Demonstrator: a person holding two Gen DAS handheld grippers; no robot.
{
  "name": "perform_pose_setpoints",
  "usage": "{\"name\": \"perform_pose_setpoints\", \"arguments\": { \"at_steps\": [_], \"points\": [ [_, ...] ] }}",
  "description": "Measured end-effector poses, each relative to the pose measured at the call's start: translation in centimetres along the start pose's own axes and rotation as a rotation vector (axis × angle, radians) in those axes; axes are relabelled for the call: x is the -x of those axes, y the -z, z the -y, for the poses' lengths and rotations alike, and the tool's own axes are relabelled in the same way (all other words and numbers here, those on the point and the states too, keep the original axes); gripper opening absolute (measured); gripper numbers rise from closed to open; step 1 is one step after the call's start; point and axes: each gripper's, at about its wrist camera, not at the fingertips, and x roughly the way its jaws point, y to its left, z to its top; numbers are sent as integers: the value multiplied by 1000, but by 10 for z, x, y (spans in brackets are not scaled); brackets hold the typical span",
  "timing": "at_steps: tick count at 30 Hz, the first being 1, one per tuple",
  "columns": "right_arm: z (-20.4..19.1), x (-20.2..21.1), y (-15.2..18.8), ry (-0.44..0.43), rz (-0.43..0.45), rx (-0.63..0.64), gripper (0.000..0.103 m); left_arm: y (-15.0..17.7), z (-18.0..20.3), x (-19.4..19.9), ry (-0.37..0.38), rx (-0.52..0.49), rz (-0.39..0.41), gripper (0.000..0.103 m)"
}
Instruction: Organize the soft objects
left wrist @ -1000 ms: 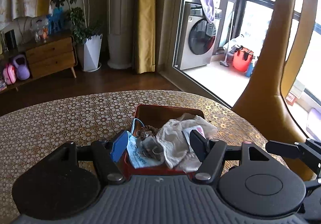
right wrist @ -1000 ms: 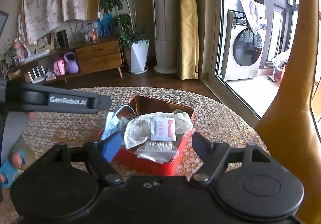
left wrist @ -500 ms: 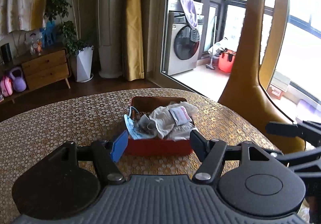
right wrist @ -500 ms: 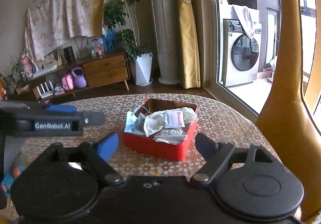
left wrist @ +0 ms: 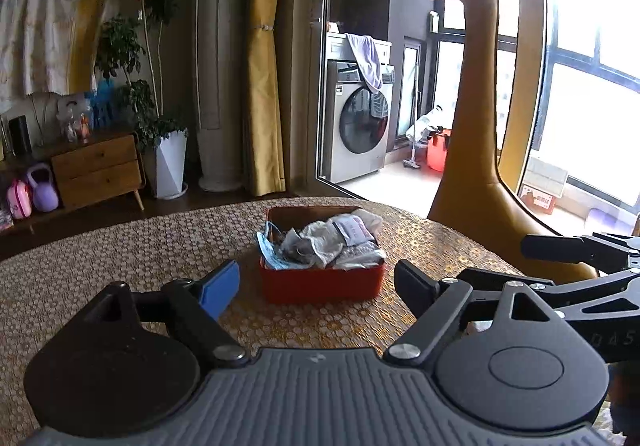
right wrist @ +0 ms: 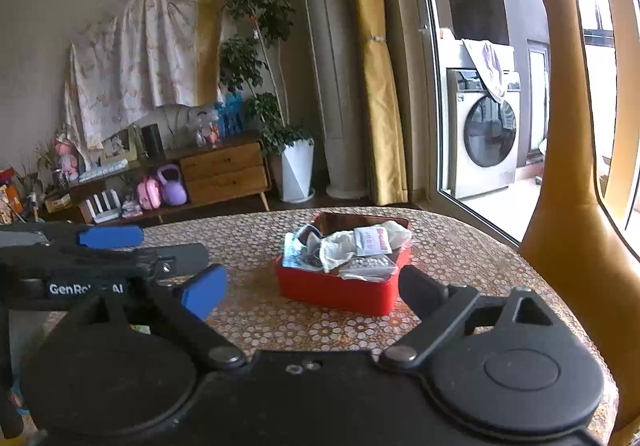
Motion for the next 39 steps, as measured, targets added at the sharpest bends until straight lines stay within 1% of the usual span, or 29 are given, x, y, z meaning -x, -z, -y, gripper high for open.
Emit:
{"name": "perform_pose_setpoints", "arguments": {
  "at_steps": [2,3,6,11,18,22,25,29,39],
  "points": [
    [-2,7,4,-10,11,-4,97,4,0,6,7,4,-2,85],
    [-2,10,5,-14,14,-5,98,6,1,10,12,3,2,87],
    [-5,19,8,-15,30,-13,102,10,1,19,10,7,14,96],
    [-8,30,15,-4,53,-13,103,16,-1,30,34,19,29,99],
    [-11,38,20,-7,58,-19,103,22,0,49,7,16,56,100],
    [-18,48,21,-7,63,-6,103,26,-5,55,28,45,40,100],
    [-24,55,23,5,68,10,103,29,-7,60,35,47,33,100],
    [-27,61,23,10,71,-4,103,32,-10,65,46,58,25,100],
    [-27,71,23,16,74,-14,103,27,-11,76,64,57,39,100]
  ]
}}
